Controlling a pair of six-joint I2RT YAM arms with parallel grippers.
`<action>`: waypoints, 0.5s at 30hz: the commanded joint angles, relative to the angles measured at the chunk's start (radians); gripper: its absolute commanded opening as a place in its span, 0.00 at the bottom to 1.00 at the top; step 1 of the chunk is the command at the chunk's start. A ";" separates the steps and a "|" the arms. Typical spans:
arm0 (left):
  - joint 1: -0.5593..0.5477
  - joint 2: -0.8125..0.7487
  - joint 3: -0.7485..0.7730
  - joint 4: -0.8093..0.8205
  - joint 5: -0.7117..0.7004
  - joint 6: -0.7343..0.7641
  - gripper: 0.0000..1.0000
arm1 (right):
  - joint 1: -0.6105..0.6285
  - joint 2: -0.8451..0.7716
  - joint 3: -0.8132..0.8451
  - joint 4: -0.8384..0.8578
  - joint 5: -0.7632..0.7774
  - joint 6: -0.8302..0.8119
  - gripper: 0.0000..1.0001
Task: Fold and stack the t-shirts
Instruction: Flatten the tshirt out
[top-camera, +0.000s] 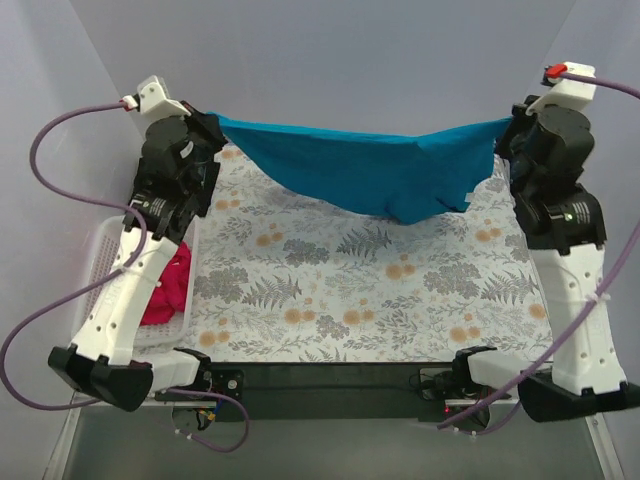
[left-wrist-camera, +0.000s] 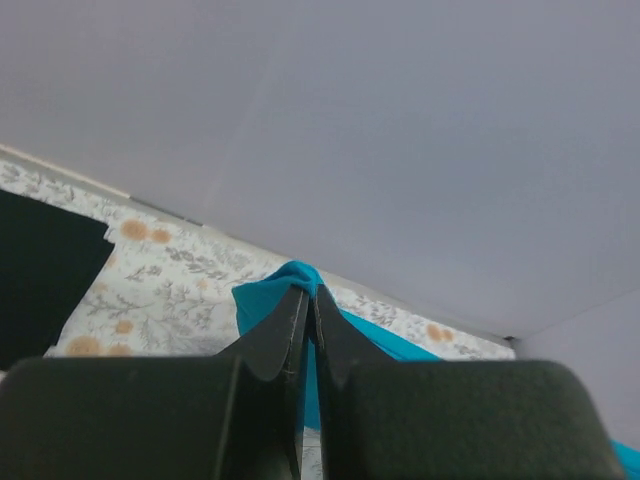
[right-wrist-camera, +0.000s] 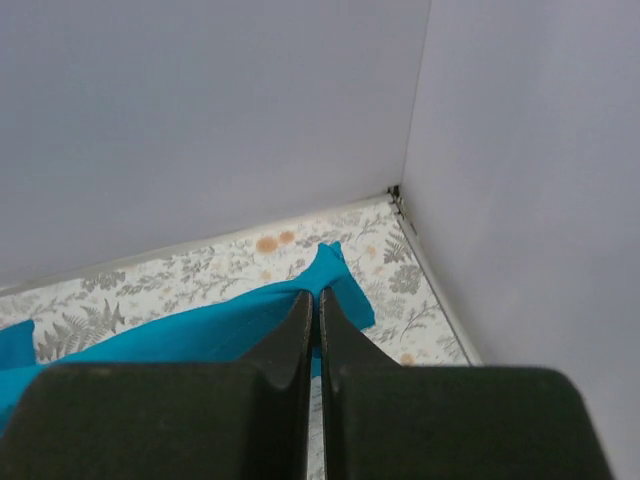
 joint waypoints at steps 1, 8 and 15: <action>0.006 -0.158 0.039 -0.041 0.030 0.026 0.00 | 0.000 -0.108 0.012 0.012 0.052 -0.115 0.01; 0.004 -0.372 0.031 -0.070 0.166 0.088 0.00 | 0.000 -0.325 -0.004 0.058 0.020 -0.230 0.01; 0.004 -0.366 0.180 -0.221 0.262 0.074 0.00 | 0.000 -0.349 0.128 0.058 -0.019 -0.325 0.01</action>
